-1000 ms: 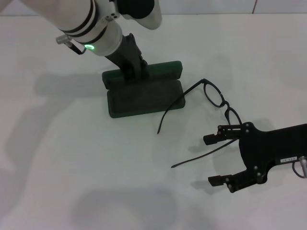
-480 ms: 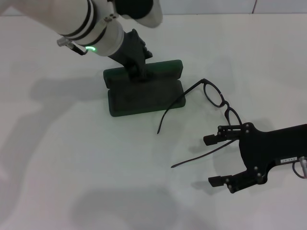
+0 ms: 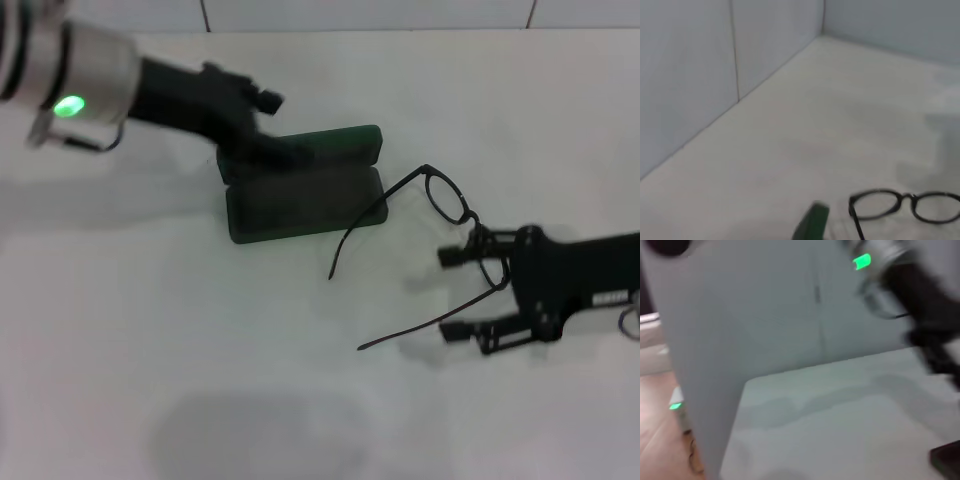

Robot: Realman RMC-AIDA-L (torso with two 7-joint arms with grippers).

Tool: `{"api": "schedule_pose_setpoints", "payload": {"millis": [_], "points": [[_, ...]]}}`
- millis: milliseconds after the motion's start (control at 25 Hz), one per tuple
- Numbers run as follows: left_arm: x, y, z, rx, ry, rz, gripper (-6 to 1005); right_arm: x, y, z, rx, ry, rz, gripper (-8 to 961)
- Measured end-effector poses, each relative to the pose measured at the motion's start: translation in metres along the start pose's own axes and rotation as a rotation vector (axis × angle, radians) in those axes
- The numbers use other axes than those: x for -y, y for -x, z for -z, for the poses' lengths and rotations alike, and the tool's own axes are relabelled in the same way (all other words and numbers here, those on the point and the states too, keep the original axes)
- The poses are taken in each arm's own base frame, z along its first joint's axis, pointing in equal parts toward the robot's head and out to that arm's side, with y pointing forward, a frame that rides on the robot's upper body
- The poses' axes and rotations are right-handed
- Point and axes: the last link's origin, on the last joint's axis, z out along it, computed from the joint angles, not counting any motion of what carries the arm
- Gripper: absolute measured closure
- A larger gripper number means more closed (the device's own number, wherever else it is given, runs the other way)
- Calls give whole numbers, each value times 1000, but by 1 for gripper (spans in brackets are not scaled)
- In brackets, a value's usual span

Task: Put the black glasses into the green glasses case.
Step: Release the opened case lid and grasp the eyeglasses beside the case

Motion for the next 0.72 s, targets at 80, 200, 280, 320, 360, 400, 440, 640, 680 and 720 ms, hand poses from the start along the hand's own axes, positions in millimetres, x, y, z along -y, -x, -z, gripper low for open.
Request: {"api": "schedule_pose_setpoints", "payload": {"millis": [80,200,280,320,360,400,440,640,680,720], "points": [[-1,24,13,-56,-6,41,223,6,5,8,20,-38,-43,84],[-6,67,32,-128,-20,104,175,18,15,23,34,-101,-102,84],[-10,89,42,-178,-12,141,166,26,23,34,26,-140,-158,84],[-14,100,48,-208,-2,162,161,29,27,37,20,-150,-185,83],[-18,112,54,-238,8,179,161,34,32,43,10,-165,-227,83],[-21,120,59,-259,15,183,161,37,37,48,-2,-172,-268,83],[-25,128,63,-277,23,186,160,40,40,52,-12,-176,-297,83],[-48,171,79,-274,23,178,159,62,59,62,-160,-216,-512,83],[-52,178,80,-260,22,172,159,66,62,62,-201,-231,-555,83],[-55,182,80,-245,22,162,159,70,64,61,-245,-250,-601,83]]}}
